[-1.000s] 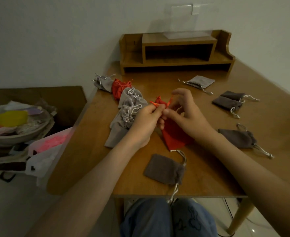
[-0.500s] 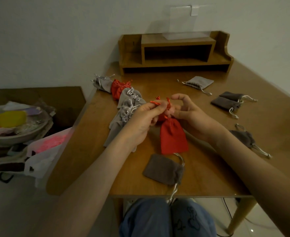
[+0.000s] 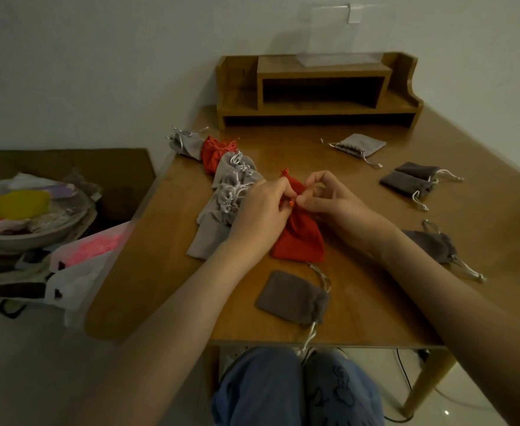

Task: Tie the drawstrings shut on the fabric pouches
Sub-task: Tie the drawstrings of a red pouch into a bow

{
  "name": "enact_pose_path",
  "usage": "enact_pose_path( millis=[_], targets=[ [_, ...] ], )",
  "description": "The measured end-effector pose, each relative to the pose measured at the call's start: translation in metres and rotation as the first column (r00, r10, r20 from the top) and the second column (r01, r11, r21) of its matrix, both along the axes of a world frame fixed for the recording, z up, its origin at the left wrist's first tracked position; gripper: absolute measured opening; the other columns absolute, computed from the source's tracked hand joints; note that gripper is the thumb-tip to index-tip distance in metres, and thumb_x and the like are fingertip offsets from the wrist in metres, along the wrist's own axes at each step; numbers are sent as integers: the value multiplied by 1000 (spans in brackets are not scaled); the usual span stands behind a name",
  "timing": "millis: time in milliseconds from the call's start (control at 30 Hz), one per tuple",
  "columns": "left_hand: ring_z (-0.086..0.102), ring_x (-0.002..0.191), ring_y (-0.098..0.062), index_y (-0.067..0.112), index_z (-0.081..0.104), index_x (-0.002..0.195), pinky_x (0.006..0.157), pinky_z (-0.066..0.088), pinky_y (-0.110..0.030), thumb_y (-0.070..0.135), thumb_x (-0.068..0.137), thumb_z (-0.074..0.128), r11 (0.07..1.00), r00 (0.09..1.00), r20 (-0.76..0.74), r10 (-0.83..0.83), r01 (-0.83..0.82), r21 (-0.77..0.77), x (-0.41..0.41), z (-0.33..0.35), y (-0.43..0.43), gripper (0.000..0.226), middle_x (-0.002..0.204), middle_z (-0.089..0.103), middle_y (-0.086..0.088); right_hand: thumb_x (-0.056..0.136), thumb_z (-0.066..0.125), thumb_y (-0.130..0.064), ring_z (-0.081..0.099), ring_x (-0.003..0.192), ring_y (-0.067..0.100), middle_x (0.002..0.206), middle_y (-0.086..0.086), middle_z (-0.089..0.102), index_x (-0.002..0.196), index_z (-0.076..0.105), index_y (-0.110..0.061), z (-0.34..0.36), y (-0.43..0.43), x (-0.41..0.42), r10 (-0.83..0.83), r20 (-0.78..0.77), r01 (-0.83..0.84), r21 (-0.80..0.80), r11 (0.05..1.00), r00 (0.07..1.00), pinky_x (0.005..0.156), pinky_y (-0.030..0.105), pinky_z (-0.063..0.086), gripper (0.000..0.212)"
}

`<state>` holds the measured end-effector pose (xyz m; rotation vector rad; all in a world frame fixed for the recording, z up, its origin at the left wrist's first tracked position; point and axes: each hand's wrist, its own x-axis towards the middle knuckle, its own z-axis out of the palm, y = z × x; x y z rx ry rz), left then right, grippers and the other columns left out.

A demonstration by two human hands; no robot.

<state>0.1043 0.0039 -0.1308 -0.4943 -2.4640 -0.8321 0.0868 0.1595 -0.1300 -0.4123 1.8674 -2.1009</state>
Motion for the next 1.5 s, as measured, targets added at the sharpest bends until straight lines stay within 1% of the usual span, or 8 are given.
enact_pose_path(
  millis=[100, 267, 467, 667, 1000, 1167, 1367, 1500],
  targets=[
    [53, 87, -20, 7, 62, 91, 71, 28, -18, 4, 85, 65, 996, 994, -90, 60, -66, -58, -1, -2, 1, 7, 85, 59, -2, 83, 67, -12, 57, 70, 13, 80, 5, 56, 105, 52, -10, 2, 0, -1, 31, -75, -31, -5, 1000, 997, 63, 22, 48, 27],
    [56, 77, -28, 4, 58, 83, 71, 38, -29, 8, 82, 57, 988, 950, -311, 24, -69, -136, 1, -3, 3, 4, 77, 60, -9, 98, 43, -8, 53, 68, 11, 83, 11, 54, 115, 59, 0, 1, 0, -3, 27, -83, -18, 116, 993, 996, 66, 23, 45, 25],
    [51, 79, -25, 4, 59, 83, 70, 41, -34, 9, 84, 50, 988, 943, -330, -45, -7, -155, -4, -7, -2, 11, 79, 61, -9, 97, 47, -8, 52, 62, 5, 75, 4, 56, 85, 61, -10, 2, 1, -2, 31, -80, -13, 220, 975, 996, 61, 18, 42, 19],
    [48, 82, -14, 3, 63, 84, 71, 38, -23, 4, 83, 68, 994, 954, -282, -107, 96, -52, -5, -10, 0, 5, 80, 64, -6, 97, 41, -7, 55, 61, 7, 73, 2, 56, 84, 56, -10, 6, -4, 0, -79, -17, 81, 127, 989, 997, 55, 18, 45, 19],
    [54, 64, 5, 11, 51, 88, 55, 39, -8, 18, 96, 54, 947, 998, -52, 42, -23, 322, 1, -1, -4, 10, 75, 59, 14, 103, 37, -24, 40, 56, 9, 66, -3, 45, 78, 46, -22, 7, 4, -7, -443, -59, 447, 99, 889, 895, 52, 25, 34, 26],
    [58, 66, 9, 8, 50, 90, 57, 47, -14, 14, 97, 53, 899, 998, 29, 50, -58, 435, -2, -4, -7, 10, 74, 57, 18, 104, 33, -24, 47, 60, 10, 75, 2, 51, 91, 46, -14, 5, 4, -4, -412, -94, 422, 162, 892, 906, 51, 21, 40, 21],
    [63, 68, -2, 23, 48, 86, 65, 52, -23, 25, 98, 51, 875, 997, 63, -43, 7, 484, 2, -1, -5, 13, 74, 67, 8, 99, 37, 0, 51, 67, 9, 77, 2, 52, 109, 53, -11, 6, 6, -8, -393, -208, 398, -18, 917, 896, 60, 21, 44, 22],
    [60, 61, -7, 25, 46, 78, 61, 47, -24, 31, 95, 55, 919, 996, 22, -91, 75, 386, 5, 0, -2, 20, 62, 60, 9, 99, 39, -5, 44, 61, 8, 70, 1, 49, 100, 63, -17, 10, 7, -2, -213, -318, 244, 62, 968, 924, 57, 19, 37, 27]
  ],
)
